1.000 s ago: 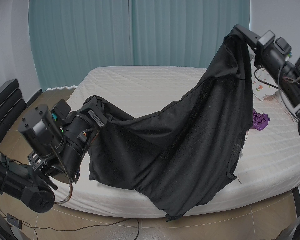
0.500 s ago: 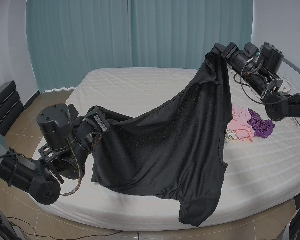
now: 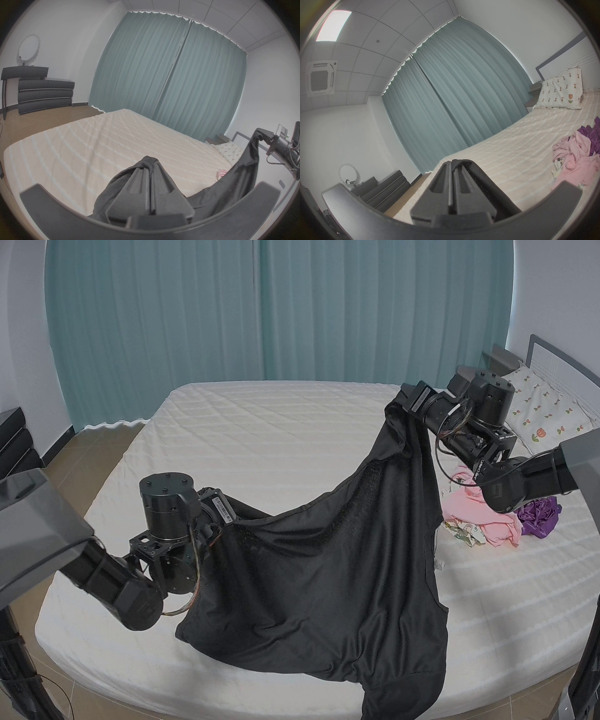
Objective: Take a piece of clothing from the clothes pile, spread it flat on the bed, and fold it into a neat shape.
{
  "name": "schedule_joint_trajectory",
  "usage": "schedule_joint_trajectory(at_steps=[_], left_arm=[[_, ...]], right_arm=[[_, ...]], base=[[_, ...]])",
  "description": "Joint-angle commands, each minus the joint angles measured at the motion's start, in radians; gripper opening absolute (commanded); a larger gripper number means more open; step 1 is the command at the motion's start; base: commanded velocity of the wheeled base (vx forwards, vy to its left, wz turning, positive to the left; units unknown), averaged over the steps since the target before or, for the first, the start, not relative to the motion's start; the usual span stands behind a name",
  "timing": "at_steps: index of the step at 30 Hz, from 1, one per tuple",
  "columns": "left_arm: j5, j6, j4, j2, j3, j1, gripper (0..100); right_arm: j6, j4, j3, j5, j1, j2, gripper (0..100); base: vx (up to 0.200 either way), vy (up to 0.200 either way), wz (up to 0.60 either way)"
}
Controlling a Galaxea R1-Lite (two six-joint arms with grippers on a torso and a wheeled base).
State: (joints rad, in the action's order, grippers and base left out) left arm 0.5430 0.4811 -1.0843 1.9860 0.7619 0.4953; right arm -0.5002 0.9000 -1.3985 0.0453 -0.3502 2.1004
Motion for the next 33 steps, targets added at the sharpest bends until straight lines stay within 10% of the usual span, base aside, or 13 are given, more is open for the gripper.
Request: schedule_joint_trajectory(at_steps=[1,9,10,11,12,18,20,33], left_arm=[[-0.008,0.027,0.001,0.212,0.102,-0.046,0],[-0.006,0.063,0.0,0.381,0.194,-0.058,0],[-0.006,0.065,0.0,0.396,0.203,-0.063,100],[-0.006,0.067,-0.002,0.409,0.211,-0.066,100],[-0.006,0.067,-0.003,0.419,0.217,-0.07,100],[-0.005,0.067,-0.006,0.47,0.254,-0.101,100],[-0.005,0.063,-0.006,0.473,0.258,-0.126,100],[-0.006,0.067,-0.006,0.398,0.22,-0.221,100]], right_arm=[[-0.009,0.017,0.013,0.044,-0.006,0.119,0],[-0.009,0.053,0.006,0.084,-0.015,0.282,0],[-0.009,0.053,0.004,0.085,-0.015,0.3,0],[-0.009,0.051,0.006,0.088,-0.013,0.314,0],[-0.009,0.051,0.003,0.088,-0.012,0.326,100],[-0.011,0.04,-0.073,0.13,-0.001,0.443,100],[-0.004,0.017,-0.135,0.24,0.019,0.509,100],[-0.1,-0.113,-0.208,0.283,0.117,0.475,100]], base=[[0.0,0.0,0.0],[0.0,0.0,0.0],[0.0,0.0,0.0],[0.0,0.0,0.0],[0.0,0.0,0.0],[0.0,0.0,0.0],[0.0,0.0,0.0],[0.0,0.0,0.0]])
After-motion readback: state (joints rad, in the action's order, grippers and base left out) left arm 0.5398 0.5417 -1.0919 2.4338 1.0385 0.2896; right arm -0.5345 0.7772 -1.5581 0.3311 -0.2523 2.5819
